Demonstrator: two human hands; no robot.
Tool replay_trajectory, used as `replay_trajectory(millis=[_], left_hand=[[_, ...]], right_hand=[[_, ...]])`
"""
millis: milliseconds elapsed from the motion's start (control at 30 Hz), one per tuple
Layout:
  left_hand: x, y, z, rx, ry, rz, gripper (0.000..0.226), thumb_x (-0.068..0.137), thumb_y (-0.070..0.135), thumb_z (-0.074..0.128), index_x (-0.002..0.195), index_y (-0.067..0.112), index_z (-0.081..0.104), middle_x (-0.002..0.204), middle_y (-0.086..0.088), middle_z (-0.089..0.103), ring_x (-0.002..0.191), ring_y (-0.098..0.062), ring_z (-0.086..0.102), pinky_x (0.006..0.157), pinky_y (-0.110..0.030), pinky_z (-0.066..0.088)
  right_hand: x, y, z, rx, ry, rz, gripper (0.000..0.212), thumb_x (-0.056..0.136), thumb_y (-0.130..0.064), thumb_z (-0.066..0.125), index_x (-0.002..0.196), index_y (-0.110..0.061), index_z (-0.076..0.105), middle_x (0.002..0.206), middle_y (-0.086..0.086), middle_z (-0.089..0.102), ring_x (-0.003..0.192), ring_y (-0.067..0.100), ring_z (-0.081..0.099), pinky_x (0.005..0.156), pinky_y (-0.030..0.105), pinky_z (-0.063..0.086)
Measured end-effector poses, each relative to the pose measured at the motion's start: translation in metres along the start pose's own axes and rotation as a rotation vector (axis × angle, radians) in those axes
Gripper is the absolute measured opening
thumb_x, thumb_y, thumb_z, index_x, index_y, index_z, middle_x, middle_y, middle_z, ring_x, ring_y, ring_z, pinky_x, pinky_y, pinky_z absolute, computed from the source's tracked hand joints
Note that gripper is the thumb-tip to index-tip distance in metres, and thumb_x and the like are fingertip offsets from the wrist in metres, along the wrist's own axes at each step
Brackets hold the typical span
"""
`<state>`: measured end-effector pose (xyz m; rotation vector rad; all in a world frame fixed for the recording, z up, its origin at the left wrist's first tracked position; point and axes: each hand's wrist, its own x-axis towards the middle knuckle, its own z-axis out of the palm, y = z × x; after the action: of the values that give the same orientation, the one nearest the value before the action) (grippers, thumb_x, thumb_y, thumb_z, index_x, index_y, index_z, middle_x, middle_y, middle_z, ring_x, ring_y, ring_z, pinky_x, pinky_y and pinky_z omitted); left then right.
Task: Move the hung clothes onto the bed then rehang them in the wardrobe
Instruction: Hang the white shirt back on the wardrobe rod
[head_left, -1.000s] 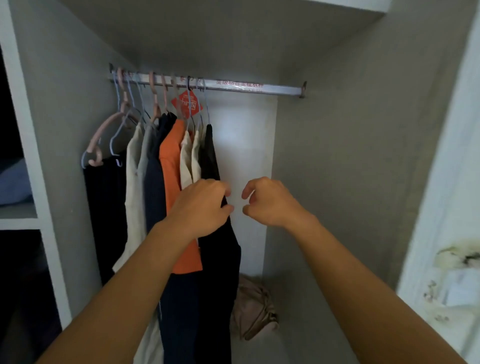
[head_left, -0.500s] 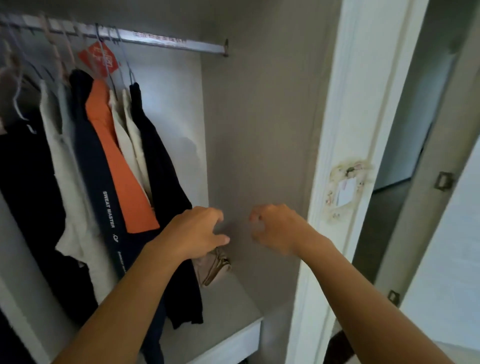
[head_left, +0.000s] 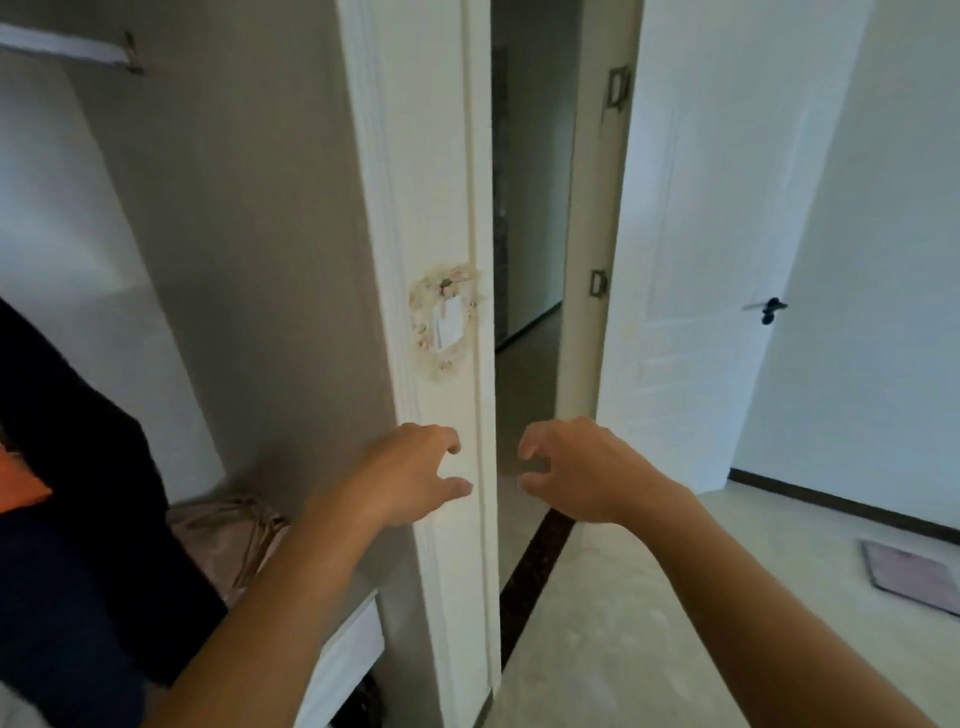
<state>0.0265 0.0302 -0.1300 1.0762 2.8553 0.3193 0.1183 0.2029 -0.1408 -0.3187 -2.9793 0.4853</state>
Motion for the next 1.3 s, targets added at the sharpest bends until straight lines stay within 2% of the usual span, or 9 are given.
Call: replay_trajectory(millis=[133, 300, 367, 433, 533, 833, 1067, 1200, 1300], left_hand=[[0.014, 0.067, 0.015, -0.002, -0.016, 0.136, 0.051, 0.091, 0.048, 0.063, 0.137, 0.028, 0.050, 0.133, 0.002, 0.059, 0.113, -0.017, 0.060, 0.090, -0.029, 0.046], [0.024, 0.167, 0.041, -0.034, -0.077, 0.267, 0.049, 0.092, 0.044, 0.064, 0.136, 0.027, 0.051, 0.132, 0.003, 0.059, 0.111, -0.015, 0.062, 0.082, -0.024, 0.046], [0.028, 0.206, 0.054, -0.037, -0.102, 0.322, 0.050, 0.090, 0.046, 0.065, 0.135, 0.029, 0.052, 0.133, 0.005, 0.059, 0.112, -0.014, 0.062, 0.088, -0.027, 0.049], [0.028, 0.246, 0.066, -0.038, -0.116, 0.371, 0.051, 0.089, 0.050, 0.065, 0.134, 0.031, 0.051, 0.135, 0.006, 0.058, 0.112, -0.014, 0.061, 0.095, -0.033, 0.050], [0.024, 0.311, 0.084, -0.024, -0.140, 0.446, 0.052, 0.090, 0.048, 0.064, 0.136, 0.031, 0.050, 0.138, 0.005, 0.054, 0.116, -0.016, 0.058, 0.098, -0.033, 0.047], [0.016, 0.493, 0.132, -0.026, -0.154, 0.702, 0.049, 0.089, 0.051, 0.063, 0.132, 0.031, 0.053, 0.131, 0.003, 0.059, 0.112, -0.018, 0.059, 0.096, -0.035, 0.047], [0.008, 0.633, 0.167, -0.085, -0.205, 0.956, 0.046, 0.090, 0.047, 0.063, 0.131, 0.027, 0.056, 0.124, 0.002, 0.063, 0.104, -0.016, 0.060, 0.087, -0.030, 0.047], [0.013, 0.704, 0.190, -0.068, -0.246, 1.079, 0.049, 0.089, 0.047, 0.065, 0.133, 0.028, 0.054, 0.128, 0.002, 0.062, 0.110, -0.016, 0.061, 0.092, -0.031, 0.047], [0.019, 0.756, 0.207, -0.069, -0.283, 1.178, 0.051, 0.088, 0.047, 0.066, 0.134, 0.028, 0.054, 0.130, 0.001, 0.061, 0.110, -0.014, 0.061, 0.094, -0.030, 0.048]], right_hand=[[-0.045, 0.055, -0.021, -0.021, 0.056, 0.133, 0.032, 0.092, -0.036, 0.063, 0.122, -0.025, 0.060, 0.125, -0.003, 0.061, 0.110, 0.018, 0.059, 0.096, 0.036, 0.050], [-0.112, 0.126, -0.048, -0.026, 0.091, 0.263, 0.032, 0.094, -0.035, 0.061, 0.124, -0.024, 0.058, 0.124, -0.004, 0.060, 0.107, 0.017, 0.058, 0.083, 0.027, 0.042], [-0.141, 0.157, -0.059, -0.047, 0.108, 0.308, 0.032, 0.094, -0.036, 0.060, 0.125, -0.026, 0.057, 0.127, -0.006, 0.059, 0.111, 0.017, 0.056, 0.082, 0.026, 0.039], [-0.169, 0.188, -0.070, -0.062, 0.116, 0.367, 0.032, 0.094, -0.038, 0.060, 0.124, -0.028, 0.057, 0.127, -0.006, 0.059, 0.111, 0.017, 0.057, 0.084, 0.027, 0.042], [-0.212, 0.231, -0.087, -0.076, 0.135, 0.442, 0.034, 0.093, -0.039, 0.061, 0.125, -0.029, 0.057, 0.126, -0.006, 0.060, 0.110, 0.017, 0.058, 0.089, 0.030, 0.047], [-0.346, 0.350, -0.131, -0.109, 0.222, 0.688, 0.034, 0.092, -0.035, 0.061, 0.124, -0.027, 0.059, 0.118, -0.005, 0.065, 0.103, 0.015, 0.061, 0.089, 0.032, 0.052], [-0.435, 0.428, -0.159, -0.089, 0.256, 0.880, 0.040, 0.093, -0.033, 0.064, 0.131, -0.024, 0.055, 0.123, -0.002, 0.061, 0.106, 0.016, 0.059, 0.091, 0.030, 0.049], [-0.474, 0.467, -0.171, -0.078, 0.293, 1.002, 0.055, 0.090, -0.028, 0.067, 0.140, -0.020, 0.044, 0.123, 0.003, 0.060, 0.099, 0.016, 0.059, 0.089, 0.033, 0.053], [-0.498, 0.498, -0.181, -0.072, 0.306, 1.091, 0.052, 0.091, -0.027, 0.066, 0.138, -0.019, 0.046, 0.126, 0.003, 0.058, 0.097, 0.014, 0.058, 0.089, 0.032, 0.053]])
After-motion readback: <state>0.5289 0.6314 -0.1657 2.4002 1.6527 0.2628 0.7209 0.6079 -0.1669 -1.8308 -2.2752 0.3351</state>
